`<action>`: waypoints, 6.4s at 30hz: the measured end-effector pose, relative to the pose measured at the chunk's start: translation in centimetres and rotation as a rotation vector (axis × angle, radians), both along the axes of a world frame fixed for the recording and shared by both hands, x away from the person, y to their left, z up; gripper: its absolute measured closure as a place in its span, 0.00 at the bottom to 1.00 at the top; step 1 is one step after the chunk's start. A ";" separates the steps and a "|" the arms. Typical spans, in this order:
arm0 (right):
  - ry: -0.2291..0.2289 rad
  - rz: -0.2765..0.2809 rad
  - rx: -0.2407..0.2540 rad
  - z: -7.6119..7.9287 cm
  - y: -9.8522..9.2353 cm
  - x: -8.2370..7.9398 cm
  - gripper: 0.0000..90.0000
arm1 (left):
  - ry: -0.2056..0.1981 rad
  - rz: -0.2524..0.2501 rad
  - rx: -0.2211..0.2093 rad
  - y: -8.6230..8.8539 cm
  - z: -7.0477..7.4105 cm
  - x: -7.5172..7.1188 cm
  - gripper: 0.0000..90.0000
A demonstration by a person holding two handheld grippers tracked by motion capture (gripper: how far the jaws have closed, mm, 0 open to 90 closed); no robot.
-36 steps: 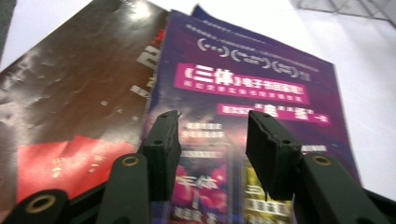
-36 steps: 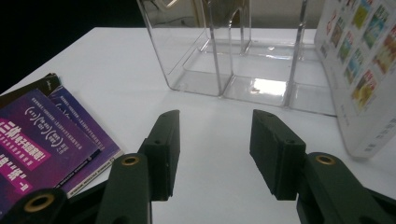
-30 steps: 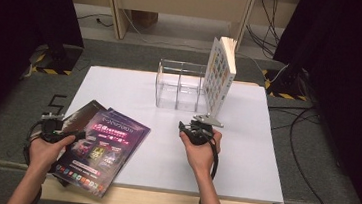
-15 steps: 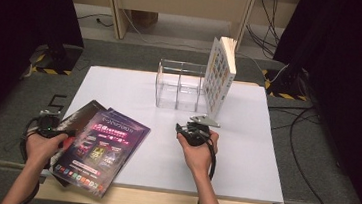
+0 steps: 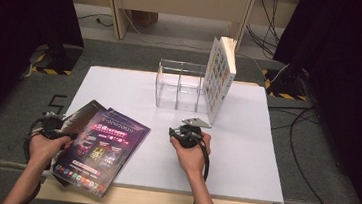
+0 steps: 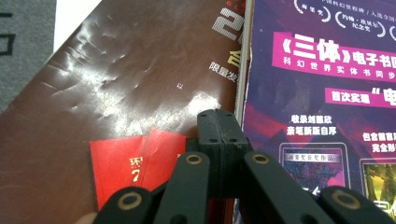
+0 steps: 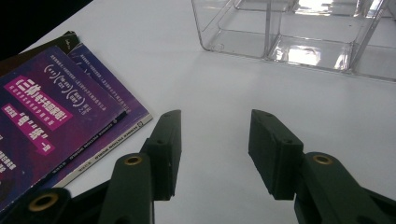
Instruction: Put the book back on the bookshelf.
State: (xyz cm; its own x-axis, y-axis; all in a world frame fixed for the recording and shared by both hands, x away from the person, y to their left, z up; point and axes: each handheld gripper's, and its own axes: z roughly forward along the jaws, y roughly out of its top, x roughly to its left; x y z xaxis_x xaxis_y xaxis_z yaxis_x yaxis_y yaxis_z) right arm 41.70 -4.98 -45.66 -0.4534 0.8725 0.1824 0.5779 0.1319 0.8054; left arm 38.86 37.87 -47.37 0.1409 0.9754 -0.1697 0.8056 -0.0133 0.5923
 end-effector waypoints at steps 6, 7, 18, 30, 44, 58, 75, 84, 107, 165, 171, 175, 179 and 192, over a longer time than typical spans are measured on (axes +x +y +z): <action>0.014 0.010 -0.006 -0.2 0.3 0.1 0.61 | -0.006 -0.012 0.038 -0.3 0.0 -0.1 1.00; 0.015 0.014 -0.010 -0.3 0.4 0.1 0.61 | -0.006 -0.015 0.049 -0.4 0.1 -0.1 1.00; 0.025 0.031 -0.026 -0.6 0.9 0.0 0.61 | -0.011 -0.025 0.033 -0.2 0.3 0.0 1.00; 0.046 0.039 -0.028 -1.1 1.2 0.1 0.61 | 0.015 -0.061 0.066 -1.2 0.1 0.1 1.00; 0.058 0.064 -0.046 -1.5 1.9 0.0 0.61 | -0.014 -0.067 0.062 -1.4 0.6 0.2 1.00; 0.077 0.078 -0.045 -1.9 2.3 0.2 0.61 | 0.003 -0.104 0.006 -2.3 0.5 0.1 1.00; 0.177 0.156 -0.024 -2.6 5.7 1.8 0.59 | -0.002 -0.138 0.049 -3.5 0.5 -0.4 1.00; 0.227 0.161 0.007 -3.1 6.7 3.1 0.56 | -0.001 -0.143 0.067 -3.9 0.5 -0.5 1.00; 0.269 0.163 0.068 -3.3 7.6 3.8 0.55 | -0.001 -0.139 0.081 -4.1 0.5 -0.5 1.00; 0.312 0.089 0.111 -3.1 7.1 3.6 0.73 | 0.002 -0.129 0.136 -4.9 0.6 -0.5 1.00; 0.287 0.086 0.123 -2.5 6.9 3.6 0.84 | 0.000 -0.125 0.124 -4.7 0.5 -0.6 1.00; 0.298 0.091 0.147 -2.1 7.0 3.5 0.84 | 0.003 -0.126 0.127 -4.8 0.6 -0.5 1.00; 0.325 0.077 0.166 -2.3 6.9 3.6 0.81 | -0.001 -0.124 0.130 -4.8 0.5 -0.6 1.00; 0.358 0.049 0.188 -2.7 7.0 3.5 0.75 | -0.001 -0.124 0.144 -5.0 0.6 -0.6 1.00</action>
State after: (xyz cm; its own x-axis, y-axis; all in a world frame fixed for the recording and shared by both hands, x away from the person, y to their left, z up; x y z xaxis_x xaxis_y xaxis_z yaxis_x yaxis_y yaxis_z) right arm 45.17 1.99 -48.35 -0.3725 0.7878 0.4905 0.8230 0.0362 0.5669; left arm 38.31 32.85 -46.80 0.2614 0.9648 -0.0295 0.7919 -0.1969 0.5781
